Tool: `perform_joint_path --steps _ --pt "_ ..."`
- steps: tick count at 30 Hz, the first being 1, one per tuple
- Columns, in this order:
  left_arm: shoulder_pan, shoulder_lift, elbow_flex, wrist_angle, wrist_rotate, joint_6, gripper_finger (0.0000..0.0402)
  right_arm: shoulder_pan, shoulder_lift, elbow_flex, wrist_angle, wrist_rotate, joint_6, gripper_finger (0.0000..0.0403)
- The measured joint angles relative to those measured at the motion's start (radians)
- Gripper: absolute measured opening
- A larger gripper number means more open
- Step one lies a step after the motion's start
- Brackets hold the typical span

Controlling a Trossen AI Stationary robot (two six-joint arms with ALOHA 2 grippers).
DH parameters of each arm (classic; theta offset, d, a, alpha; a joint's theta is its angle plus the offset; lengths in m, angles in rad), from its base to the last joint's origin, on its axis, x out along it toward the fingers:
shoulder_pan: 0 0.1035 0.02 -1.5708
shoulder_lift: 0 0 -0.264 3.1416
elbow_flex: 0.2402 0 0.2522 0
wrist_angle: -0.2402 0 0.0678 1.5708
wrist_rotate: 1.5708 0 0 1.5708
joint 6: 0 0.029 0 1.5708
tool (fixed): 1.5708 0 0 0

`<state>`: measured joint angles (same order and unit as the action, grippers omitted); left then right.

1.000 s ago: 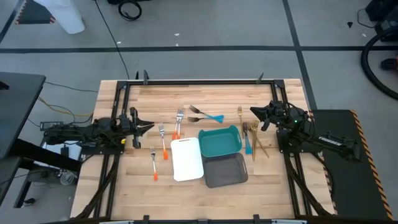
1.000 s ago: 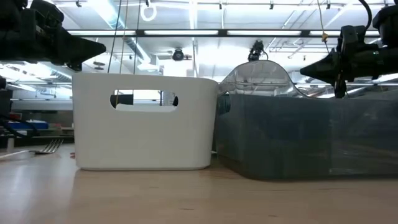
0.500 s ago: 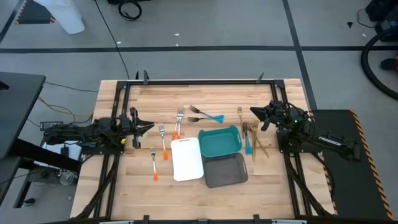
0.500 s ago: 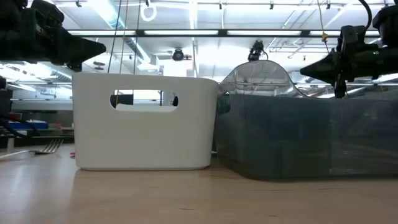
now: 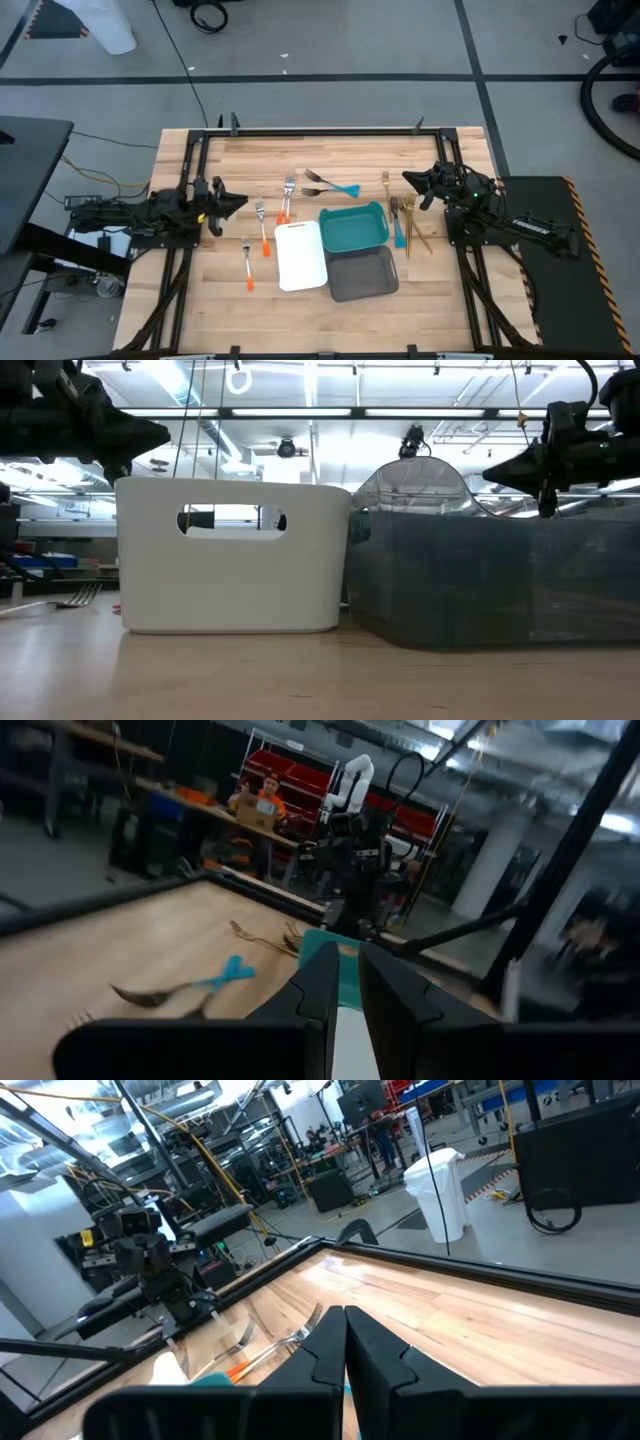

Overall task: Sort silverware by color (type)
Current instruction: Put the gold fork into the black bin

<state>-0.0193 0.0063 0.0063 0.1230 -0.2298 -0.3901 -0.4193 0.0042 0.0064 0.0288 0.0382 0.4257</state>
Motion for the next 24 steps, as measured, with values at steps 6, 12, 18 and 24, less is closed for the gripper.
perform_joint_path --steps 6,12,18,24 --pt "0.0 0.0 0.0 0.082 0.0 -0.018 0.005 0.0 0.0 0.0 0.069 0.0 0.001 0.0016" --pt "0.0 0.0 0.0 0.259 -0.011 0.059 0.005 0.0 0.0 0.0 0.184 -0.038 -0.008 0.0016" --pt "0.0 0.0 0.0 0.308 -0.096 0.15 0.005 0.0 0.003 0.0 0.22 0.046 -0.019 0.0016" --pt "0.0 0.014 0.0 0.306 -0.135 0.156 0.005 0.003 0.067 0.0 0.218 0.019 0.181 0.0015"
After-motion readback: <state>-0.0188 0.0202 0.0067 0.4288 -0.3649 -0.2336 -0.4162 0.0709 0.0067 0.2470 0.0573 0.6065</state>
